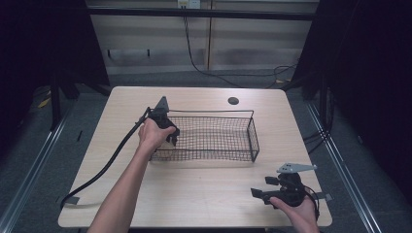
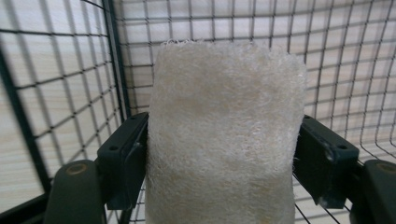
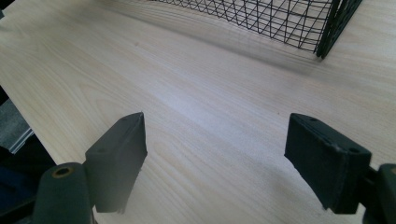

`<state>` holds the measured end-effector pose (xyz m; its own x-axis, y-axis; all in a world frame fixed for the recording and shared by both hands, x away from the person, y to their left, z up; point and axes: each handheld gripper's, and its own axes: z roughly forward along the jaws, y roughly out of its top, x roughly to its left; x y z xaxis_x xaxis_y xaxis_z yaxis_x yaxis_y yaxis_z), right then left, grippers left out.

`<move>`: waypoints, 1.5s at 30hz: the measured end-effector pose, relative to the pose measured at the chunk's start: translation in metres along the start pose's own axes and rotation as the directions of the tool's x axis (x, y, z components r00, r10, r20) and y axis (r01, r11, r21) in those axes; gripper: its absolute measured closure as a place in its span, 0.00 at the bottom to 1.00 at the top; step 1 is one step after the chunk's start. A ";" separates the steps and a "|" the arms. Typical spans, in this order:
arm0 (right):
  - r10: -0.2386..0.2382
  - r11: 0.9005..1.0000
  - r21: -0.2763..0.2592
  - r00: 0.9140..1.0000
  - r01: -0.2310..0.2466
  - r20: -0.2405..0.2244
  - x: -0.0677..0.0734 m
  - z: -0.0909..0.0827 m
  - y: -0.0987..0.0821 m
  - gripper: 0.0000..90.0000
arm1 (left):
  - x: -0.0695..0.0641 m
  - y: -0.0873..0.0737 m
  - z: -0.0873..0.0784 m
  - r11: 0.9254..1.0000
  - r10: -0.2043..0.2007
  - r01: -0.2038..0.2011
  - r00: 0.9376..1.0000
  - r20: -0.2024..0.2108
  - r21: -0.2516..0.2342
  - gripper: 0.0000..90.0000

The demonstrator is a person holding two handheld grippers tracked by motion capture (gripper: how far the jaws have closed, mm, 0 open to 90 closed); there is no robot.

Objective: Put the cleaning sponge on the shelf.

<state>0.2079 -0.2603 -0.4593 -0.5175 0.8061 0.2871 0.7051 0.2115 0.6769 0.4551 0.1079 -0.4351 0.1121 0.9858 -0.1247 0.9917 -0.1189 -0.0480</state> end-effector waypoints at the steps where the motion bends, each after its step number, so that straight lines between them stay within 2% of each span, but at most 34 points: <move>1: -0.001 1.000 0.000 1.000 0.001 0.000 0.000 0.000 0.000 0.23 | 0.000 0.000 0.001 1.000 -0.005 0.005 1.000 0.002 -0.002 0.29; 5: -0.002 1.000 0.003 1.000 0.002 0.003 0.000 0.000 0.000 0.23 | -0.002 0.000 0.002 1.000 -0.005 0.005 1.000 -0.002 -0.007 0.28; 10: -0.002 1.000 0.002 1.000 0.002 0.002 0.000 0.000 0.000 0.23 | -0.002 -0.001 0.001 1.000 0.002 -0.002 1.000 0.017 0.004 0.23; 13: -0.003 1.000 0.003 1.000 0.003 0.002 0.000 0.000 0.000 0.23 | -0.001 -0.001 0.000 1.000 0.003 -0.003 1.000 0.015 0.004 0.26; 17: -0.002 1.000 0.003 1.000 0.002 0.003 0.000 0.000 0.000 0.23 | 0.000 -0.001 -0.002 1.000 0.007 -0.007 1.000 0.025 -0.006 0.20; 19: -0.004 1.000 0.003 1.000 0.004 0.003 0.000 0.000 0.000 0.23 | 0.001 -0.002 -0.005 0.999 0.034 -0.034 0.999 0.037 0.001 0.20; 20: -0.005 1.000 0.004 1.000 0.005 0.002 0.000 0.000 0.000 0.23 | 0.000 -0.003 -0.006 1.000 0.028 -0.028 0.999 0.034 -0.004 0.20; 21: -0.003 1.000 0.004 1.000 0.003 0.004 0.000 0.001 0.000 0.23 | 0.001 -0.003 -0.008 1.000 0.026 -0.026 0.998 0.049 -0.006 0.20; 26: -0.006 1.000 0.004 1.000 0.006 0.003 0.000 0.000 0.000 0.23 | 0.002 -0.006 -0.018 0.998 0.054 -0.051 0.995 0.087 -0.045 0.20; 29: -0.002 1.000 0.003 1.000 0.002 0.004 0.000 0.000 0.000 0.22 | 0.004 -0.008 -0.024 0.994 0.083 -0.075 0.991 0.109 -0.075 0.20; 30: -0.003 1.000 0.004 1.000 0.003 0.006 0.000 0.000 0.000 0.22 | 0.004 -0.009 -0.026 0.992 0.096 -0.087 0.990 0.106 -0.089 0.20; 31: -0.003 1.000 0.004 1.000 0.003 0.007 0.000 0.000 0.000 0.22 | 0.005 -0.009 -0.027 0.991 0.115 -0.107 0.989 0.098 -0.079 0.20; 33: -0.002 1.000 0.003 1.000 0.002 0.005 0.000 0.000 0.000 0.22 | 0.006 -0.010 -0.027 0.989 0.139 -0.132 0.984 0.108 -0.066 0.19; 35: -0.002 1.000 0.004 1.000 0.002 0.006 0.000 0.000 0.000 0.22 | 0.006 -0.011 -0.030 0.987 0.149 -0.140 0.983 0.111 -0.084 0.20; 36: -0.002 1.000 0.004 1.000 0.002 0.005 0.000 0.001 0.000 0.22 | 0.007 -0.012 -0.033 0.983 0.164 -0.152 0.980 0.115 -0.103 0.20; 37: -0.002 1.000 0.004 1.000 0.002 0.006 0.000 0.000 0.000 0.22 | 0.006 -0.014 -0.035 0.978 0.185 -0.171 0.975 0.122 -0.116 0.20; 38: -0.003 1.000 0.004 1.000 0.003 0.006 0.000 0.000 0.000 0.22 | 0.006 -0.015 -0.036 0.970 0.220 -0.203 0.968 0.125 -0.131 0.20; 39: -0.003 1.000 0.004 1.000 0.003 0.005 0.000 0.000 0.000 0.22 | 0.006 -0.016 -0.037 0.968 0.225 -0.206 0.966 0.131 -0.142 0.20; 41: -0.002 1.000 0.004 1.000 0.002 0.004 0.000 0.000 0.000 0.22 | 0.005 -0.019 -0.041 0.957 0.265 -0.242 0.955 0.137 -0.160 0.20; 42: -0.003 1.000 0.004 1.000 0.003 0.005 0.000 0.001 0.000 0.22 | 0.006 -0.021 -0.043 0.945 0.296 -0.271 0.946 0.128 -0.183 0.20; 44: -0.003 1.000 0.005 1.000 0.003 0.004 0.000 0.001 0.000 0.22 | 0.007 -0.022 -0.046 0.940 0.314 -0.288 0.940 0.135 -0.181 0.20; 45: -0.003 1.000 0.005 1.000 0.003 0.004 0.000 0.001 0.000 0.22 | 0.008 -0.024 -0.048 0.934 0.331 -0.304 0.935 0.128 -0.187 0.20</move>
<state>0.2082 -0.2596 -0.4595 -0.5177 0.8075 0.2825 0.7058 0.2165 0.6745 0.4355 0.1240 -0.3878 0.4247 0.8673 -0.2598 0.9037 -0.3891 0.1786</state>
